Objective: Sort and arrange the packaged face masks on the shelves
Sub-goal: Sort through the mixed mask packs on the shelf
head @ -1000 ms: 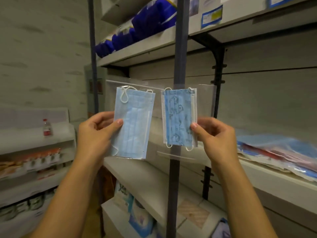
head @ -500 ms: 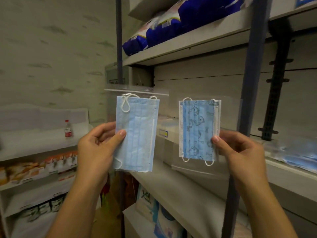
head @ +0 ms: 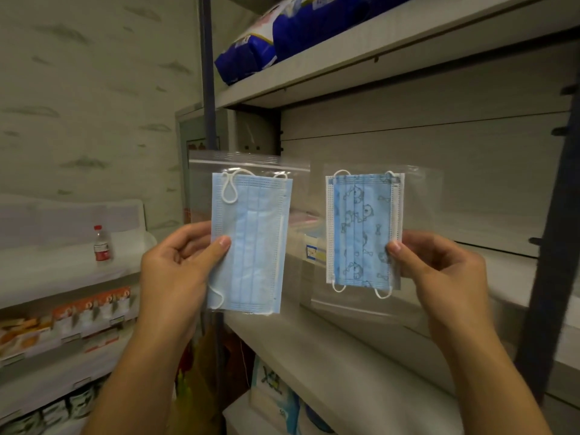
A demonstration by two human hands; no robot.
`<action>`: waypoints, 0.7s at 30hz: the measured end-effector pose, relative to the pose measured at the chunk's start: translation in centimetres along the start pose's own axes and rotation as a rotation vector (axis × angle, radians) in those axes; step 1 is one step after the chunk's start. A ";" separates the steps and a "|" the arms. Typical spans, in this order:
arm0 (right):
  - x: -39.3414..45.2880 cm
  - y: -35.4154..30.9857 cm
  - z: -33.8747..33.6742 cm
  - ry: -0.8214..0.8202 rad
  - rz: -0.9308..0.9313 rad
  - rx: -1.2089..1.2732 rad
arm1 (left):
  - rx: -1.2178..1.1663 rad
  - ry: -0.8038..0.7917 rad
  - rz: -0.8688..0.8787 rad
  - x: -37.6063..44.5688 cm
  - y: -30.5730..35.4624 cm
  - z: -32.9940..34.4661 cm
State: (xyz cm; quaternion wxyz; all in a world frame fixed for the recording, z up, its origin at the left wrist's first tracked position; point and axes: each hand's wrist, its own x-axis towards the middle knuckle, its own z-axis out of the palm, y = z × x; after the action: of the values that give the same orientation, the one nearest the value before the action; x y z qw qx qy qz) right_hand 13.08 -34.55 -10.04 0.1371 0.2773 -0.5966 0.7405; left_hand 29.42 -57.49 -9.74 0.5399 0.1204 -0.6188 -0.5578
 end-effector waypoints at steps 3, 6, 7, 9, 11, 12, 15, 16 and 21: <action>2.5 2.0 1.7 0.024 0.001 0.024 | 0.000 -0.022 -0.008 3.0 -2.1 1.1; 5.4 3.6 3.3 0.041 0.007 0.029 | -0.015 -0.035 -0.008 6.3 -3.8 2.5; 6.5 3.9 3.7 0.045 0.005 0.023 | -0.027 -0.039 -0.005 7.4 -4.3 3.0; 8.6 4.4 4.4 0.054 -0.006 0.010 | -0.049 -0.046 0.006 9.6 -5.0 3.9; 10.4 4.8 4.7 0.069 -0.021 -0.001 | -0.080 -0.052 0.016 11.7 -5.9 4.8; 11.2 5.1 4.7 0.077 -0.027 -0.005 | -0.089 -0.057 0.016 12.6 -6.4 5.3; 13.0 5.9 4.7 0.104 -0.025 -0.029 | -0.101 -0.080 -0.002 15.0 -8.0 6.8; 13.5 6.1 4.6 0.115 -0.019 -0.041 | -0.109 -0.089 -0.010 15.7 -8.5 7.4; 15.5 6.7 3.9 0.200 -0.021 -0.109 | -0.134 -0.181 -0.028 18.7 -11.1 10.8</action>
State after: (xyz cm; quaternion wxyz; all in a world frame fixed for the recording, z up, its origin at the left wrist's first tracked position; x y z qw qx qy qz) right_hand -2.05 -41.97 -6.01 0.2188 0.2003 -0.6161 0.7297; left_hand 8.45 -69.35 -6.64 0.4809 0.0421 -0.6246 -0.6139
